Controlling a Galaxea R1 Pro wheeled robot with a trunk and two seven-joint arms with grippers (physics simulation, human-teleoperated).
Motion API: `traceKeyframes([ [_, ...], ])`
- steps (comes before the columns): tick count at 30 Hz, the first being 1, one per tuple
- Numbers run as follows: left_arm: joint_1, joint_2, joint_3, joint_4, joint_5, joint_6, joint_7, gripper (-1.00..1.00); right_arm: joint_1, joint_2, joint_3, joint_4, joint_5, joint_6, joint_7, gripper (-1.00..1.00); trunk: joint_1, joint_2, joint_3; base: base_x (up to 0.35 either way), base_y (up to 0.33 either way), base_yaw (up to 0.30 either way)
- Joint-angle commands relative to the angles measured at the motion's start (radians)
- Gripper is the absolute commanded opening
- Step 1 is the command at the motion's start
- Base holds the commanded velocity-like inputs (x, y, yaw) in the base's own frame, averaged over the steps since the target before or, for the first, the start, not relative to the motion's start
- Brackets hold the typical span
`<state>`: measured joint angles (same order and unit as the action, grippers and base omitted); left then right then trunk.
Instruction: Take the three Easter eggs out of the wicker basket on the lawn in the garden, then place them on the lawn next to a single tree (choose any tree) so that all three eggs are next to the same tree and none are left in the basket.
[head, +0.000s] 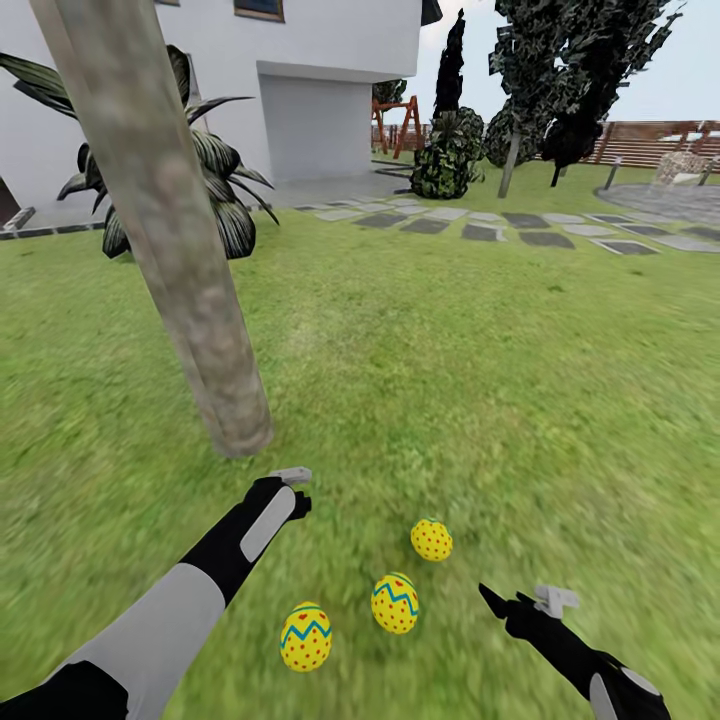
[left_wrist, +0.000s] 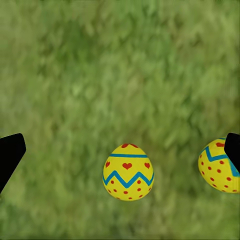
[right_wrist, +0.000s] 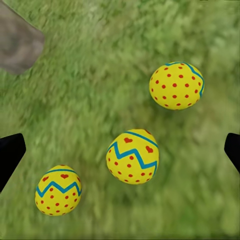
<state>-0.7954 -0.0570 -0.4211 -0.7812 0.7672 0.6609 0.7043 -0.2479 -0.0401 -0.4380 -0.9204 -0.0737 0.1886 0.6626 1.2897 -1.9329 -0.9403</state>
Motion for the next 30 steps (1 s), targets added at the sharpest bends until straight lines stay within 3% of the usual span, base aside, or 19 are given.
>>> traceKeyframes([
  [1,-0.001,0.0,-0.003,-0.001,0.011,0.0,0.01,1.0,-0.001,0.0,-0.002,0.0,-0.008,0.009,0.005,1.0,-0.004,0.007,0.002,0.0,0.0,0.0],
  [30,-0.001,0.0,-0.004,0.0,0.01,-0.001,0.009,1.0,-0.001,0.001,-0.002,0.015,-0.007,0.008,0.003,1.0,-0.115,0.21,0.093,0.0,0.0,0.0],
])
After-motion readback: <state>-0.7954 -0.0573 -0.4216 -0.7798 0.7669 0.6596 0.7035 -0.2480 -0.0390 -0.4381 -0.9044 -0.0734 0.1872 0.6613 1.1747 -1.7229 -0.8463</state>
